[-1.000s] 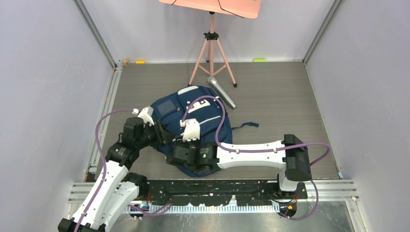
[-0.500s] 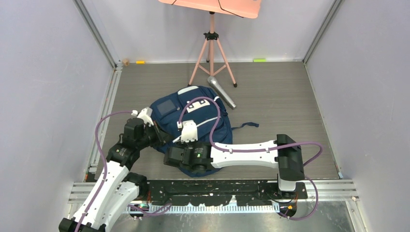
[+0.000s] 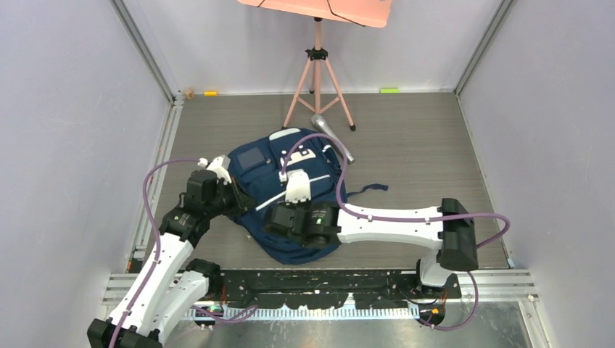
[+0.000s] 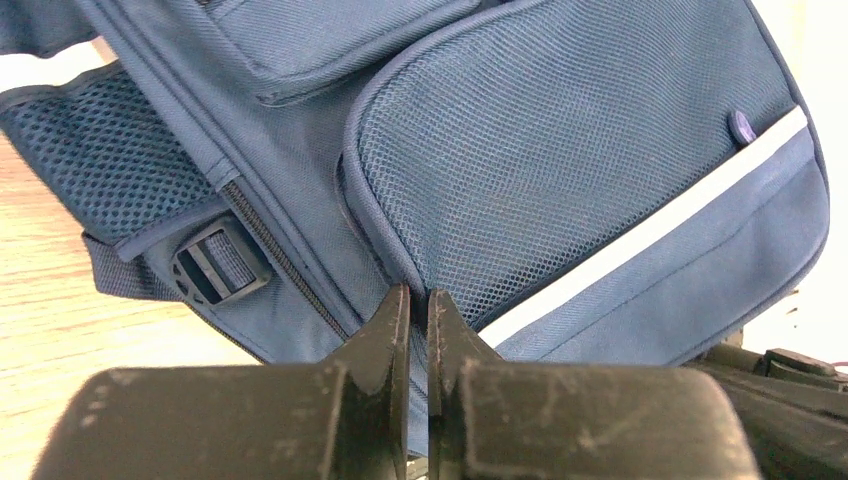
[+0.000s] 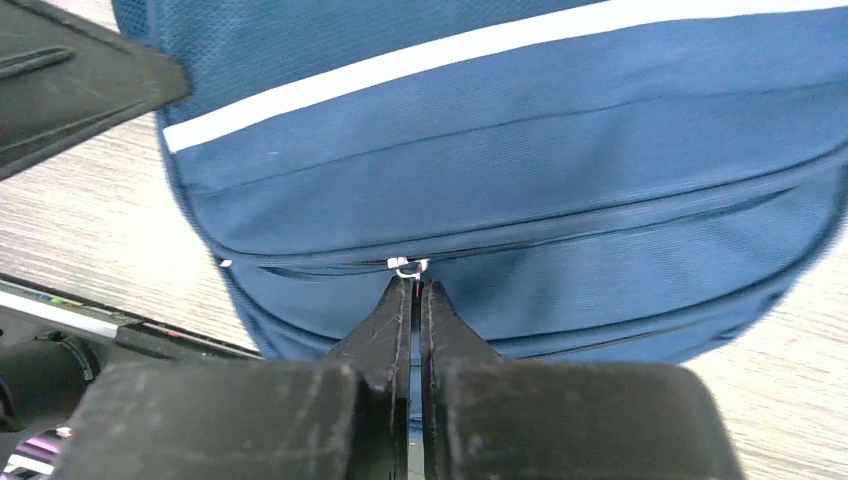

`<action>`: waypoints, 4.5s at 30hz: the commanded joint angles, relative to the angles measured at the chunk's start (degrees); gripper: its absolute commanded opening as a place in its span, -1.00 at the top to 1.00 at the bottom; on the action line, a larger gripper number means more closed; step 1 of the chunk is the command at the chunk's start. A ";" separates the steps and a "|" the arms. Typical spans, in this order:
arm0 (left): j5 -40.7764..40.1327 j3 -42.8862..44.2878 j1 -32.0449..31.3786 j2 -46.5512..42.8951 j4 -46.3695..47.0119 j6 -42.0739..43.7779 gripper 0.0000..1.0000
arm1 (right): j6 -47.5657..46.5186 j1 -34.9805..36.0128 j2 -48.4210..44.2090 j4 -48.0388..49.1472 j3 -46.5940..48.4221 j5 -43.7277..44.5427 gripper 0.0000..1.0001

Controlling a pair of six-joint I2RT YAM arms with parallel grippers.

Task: Pack the student bag
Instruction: Zip the student bag at the center of the board, then reset both arms

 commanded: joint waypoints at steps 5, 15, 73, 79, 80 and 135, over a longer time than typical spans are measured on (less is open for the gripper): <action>-8.33 4.15 3.47 3.00 2.65 6.28 1.00 | -16.37 -9.29 -10.68 -1.23 -5.61 -10.00 0.99; -11.08 7.33 4.45 6.65 1.58 8.97 1.00 | -33.05 -22.23 -16.60 2.63 -11.05 -27.21 0.99; -11.43 17.29 -34.92 25.63 10.60 36.02 1.00 | -37.34 -35.96 -29.75 7.38 -22.52 -24.64 0.99; -11.04 15.45 -34.92 23.31 9.36 35.20 1.00 | -40.29 -35.93 -27.53 10.46 -20.95 -21.36 0.99; -11.31 14.90 -34.92 23.09 9.44 35.14 1.00 | -41.22 -35.93 -26.80 11.50 -20.52 -21.36 0.99; -7.70 23.28 13.01 15.62 0.61 20.54 -0.99 | -37.24 -77.00 -31.27 7.90 -15.48 -36.22 -0.69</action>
